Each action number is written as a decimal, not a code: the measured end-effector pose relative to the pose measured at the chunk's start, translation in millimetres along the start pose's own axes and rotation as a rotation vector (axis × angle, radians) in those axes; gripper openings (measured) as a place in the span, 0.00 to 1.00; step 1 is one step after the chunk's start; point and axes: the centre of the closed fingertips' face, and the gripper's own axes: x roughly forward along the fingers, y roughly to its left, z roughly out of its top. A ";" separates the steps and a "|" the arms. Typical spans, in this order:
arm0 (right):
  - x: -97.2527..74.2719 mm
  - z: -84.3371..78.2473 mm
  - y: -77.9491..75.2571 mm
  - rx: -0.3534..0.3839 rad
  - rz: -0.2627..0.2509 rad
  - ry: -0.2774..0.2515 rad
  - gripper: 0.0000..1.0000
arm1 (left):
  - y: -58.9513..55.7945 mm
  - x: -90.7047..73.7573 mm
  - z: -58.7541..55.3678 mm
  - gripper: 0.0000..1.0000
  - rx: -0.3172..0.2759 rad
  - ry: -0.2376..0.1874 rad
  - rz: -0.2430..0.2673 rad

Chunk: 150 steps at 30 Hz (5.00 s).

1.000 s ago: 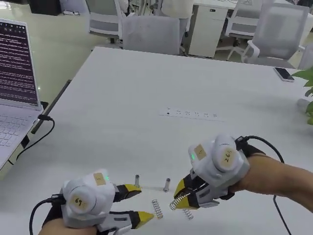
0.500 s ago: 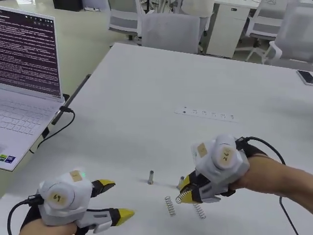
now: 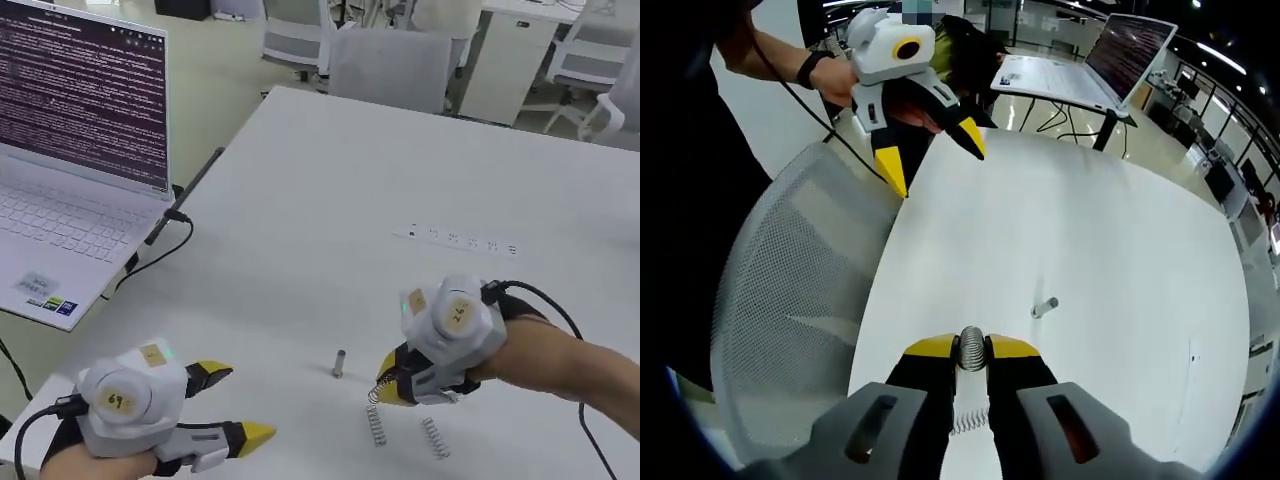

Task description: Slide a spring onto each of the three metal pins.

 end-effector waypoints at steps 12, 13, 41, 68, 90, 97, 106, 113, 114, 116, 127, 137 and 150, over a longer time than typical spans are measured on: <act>18.0 10.5 -32.3 -0.023 -0.025 0.031 0.08 | 14.5 -15.0 -4.1 0.51 -0.029 -0.016 0.036; 18.9 11.5 -34.3 -0.025 -0.025 0.031 0.08 | 15.5 -15.7 -4.3 0.52 -0.032 -0.018 0.039; 46.3 3.1 -76.5 -0.063 -0.013 0.102 0.08 | 18.2 -19.5 -10.0 0.49 -0.078 -0.022 0.059; 75.9 -5.6 -78.2 -0.105 0.027 0.168 0.09 | 19.0 -18.8 -16.5 0.47 -0.097 -0.007 0.060; 99.0 -20.4 -77.8 -0.104 0.043 0.220 0.09 | 23.2 -21.1 -19.3 0.47 -0.109 -0.004 0.073; 102.1 -20.4 -75.5 -0.098 0.044 0.220 0.09 | 23.6 -21.0 -17.8 0.47 -0.108 -0.006 0.074; 101.3 -21.4 -75.6 -0.095 0.046 0.225 0.10 | 24.5 -23.1 -17.4 0.47 -0.107 -0.006 0.078; 98.0 -21.3 -74.1 -0.087 0.049 0.223 0.15 | 23.3 -22.3 -16.8 0.47 -0.104 -0.007 0.074; 97.0 -21.2 -73.8 -0.083 0.051 0.221 0.15 | 23.1 -22.4 -16.1 0.47 -0.102 -0.007 0.074; 96.0 -20.3 -73.8 -0.075 0.051 0.214 0.16 | 22.7 -22.5 -15.7 0.47 -0.102 -0.008 0.072; 81.3 -13.7 -76.7 -0.064 0.035 0.192 0.18 | 22.5 -21.2 -12.4 0.46 -0.095 -0.009 0.068; 60.8 -12.9 -78.4 -0.033 -0.005 0.162 0.19 | 19.3 -16.0 -7.8 0.46 -0.080 -0.009 0.055; 27.5 -8.4 -71.5 0.125 -0.062 0.026 0.19 | 14.8 -11.2 -1.4 0.47 -0.071 -0.020 0.035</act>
